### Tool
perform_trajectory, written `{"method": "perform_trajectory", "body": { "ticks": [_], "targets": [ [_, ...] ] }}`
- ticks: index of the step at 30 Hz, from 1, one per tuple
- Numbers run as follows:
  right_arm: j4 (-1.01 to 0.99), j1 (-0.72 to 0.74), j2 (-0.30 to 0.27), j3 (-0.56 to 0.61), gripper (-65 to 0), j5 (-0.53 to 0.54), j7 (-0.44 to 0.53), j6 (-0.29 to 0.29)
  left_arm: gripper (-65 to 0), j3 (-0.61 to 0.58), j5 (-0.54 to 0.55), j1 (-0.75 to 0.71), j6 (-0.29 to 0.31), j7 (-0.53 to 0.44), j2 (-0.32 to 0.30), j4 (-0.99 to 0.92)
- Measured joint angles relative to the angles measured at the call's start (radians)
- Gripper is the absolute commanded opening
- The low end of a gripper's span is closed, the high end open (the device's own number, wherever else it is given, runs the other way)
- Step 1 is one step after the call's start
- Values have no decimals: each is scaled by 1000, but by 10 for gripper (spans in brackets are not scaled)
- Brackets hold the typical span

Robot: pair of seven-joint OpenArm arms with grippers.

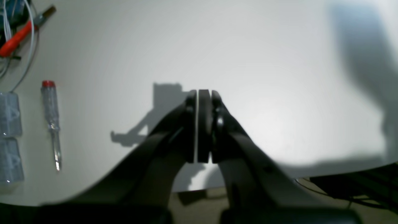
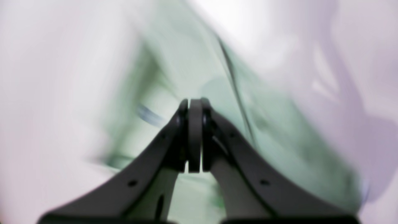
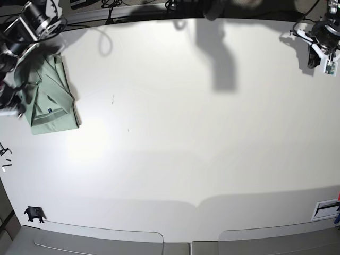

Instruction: Fold the T-shirt properly

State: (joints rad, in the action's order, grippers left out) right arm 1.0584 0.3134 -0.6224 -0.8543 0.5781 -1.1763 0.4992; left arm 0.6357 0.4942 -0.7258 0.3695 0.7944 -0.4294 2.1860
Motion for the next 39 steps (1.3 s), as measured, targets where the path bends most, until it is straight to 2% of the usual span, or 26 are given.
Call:
{"method": "perform_trajectory", "body": {
  "ticks": [3, 5, 7, 9, 12, 17, 22, 24, 28, 29, 31, 33, 34, 36, 39],
  "targets": [
    [151, 39, -32, 0, -650, 180, -45, 46, -650, 0, -1, 0, -2, 15, 1, 29],
    [257, 30, -25, 0, -650, 299, -145, 72, -650, 0, -1, -1, -3, 33, 5, 67],
    [356, 2, -23, 3, -650, 382, -212, 138, -650, 8, 7, -25, -31, 39, 37, 118],
    [449, -50, -26, 3, -650, 469, -214, 158, -650, 19, 11, -79, -32, 33, 79, 162],
    [572, -208, -27, 2, -650, 557, -235, 167, -650, 40, 39, -177, -32, 60, 141, 155],
    [748, -577, -15, 12, -650, 649, -236, 168, -650, 66, 52, -337, -35, 217, 219, 155],
    [802, -905, 47, 39, -650, 695, -227, 167, -650, 65, 176, -519, -37, 263, 227, 155],
    [801, -1039, 61, 93, -650, 659, -230, 193, -650, 66, 236, -568, 13, 253, 225, 124],
    [752, -1240, 78, 283, -650, 515, -212, 194, -650, 29, 370, -562, 177, 221, 208, -82],
    [715, -1274, 76, 351, -650, 444, -142, 194, -650, 2, 372, -565, 212, 169, 194, -150],
    [621, -1301, 74, 486, -650, 286, 62, 195, -650, -68, 357, -560, 235, -3, 142, -309],
    [507, -1287, 75, 634, -650, 110, 290, 194, -650, -146, 312, -543, 251, -151, 80, -477],
    [445, -1254, 74, 710, -650, 23, 384, 195, -650, -186, 254, -500, 249, -199, 62, -565],
    [304, -1153, 74, 864, -650, -122, 491, 193, -650, -266, 130, -370, 233, -276, 53, -744],
    [72, -977, 82, 1084, -650, -249, 617, 194, -650, -375, -9, -187, 256, -497, 61, -1007]
  ]
}}
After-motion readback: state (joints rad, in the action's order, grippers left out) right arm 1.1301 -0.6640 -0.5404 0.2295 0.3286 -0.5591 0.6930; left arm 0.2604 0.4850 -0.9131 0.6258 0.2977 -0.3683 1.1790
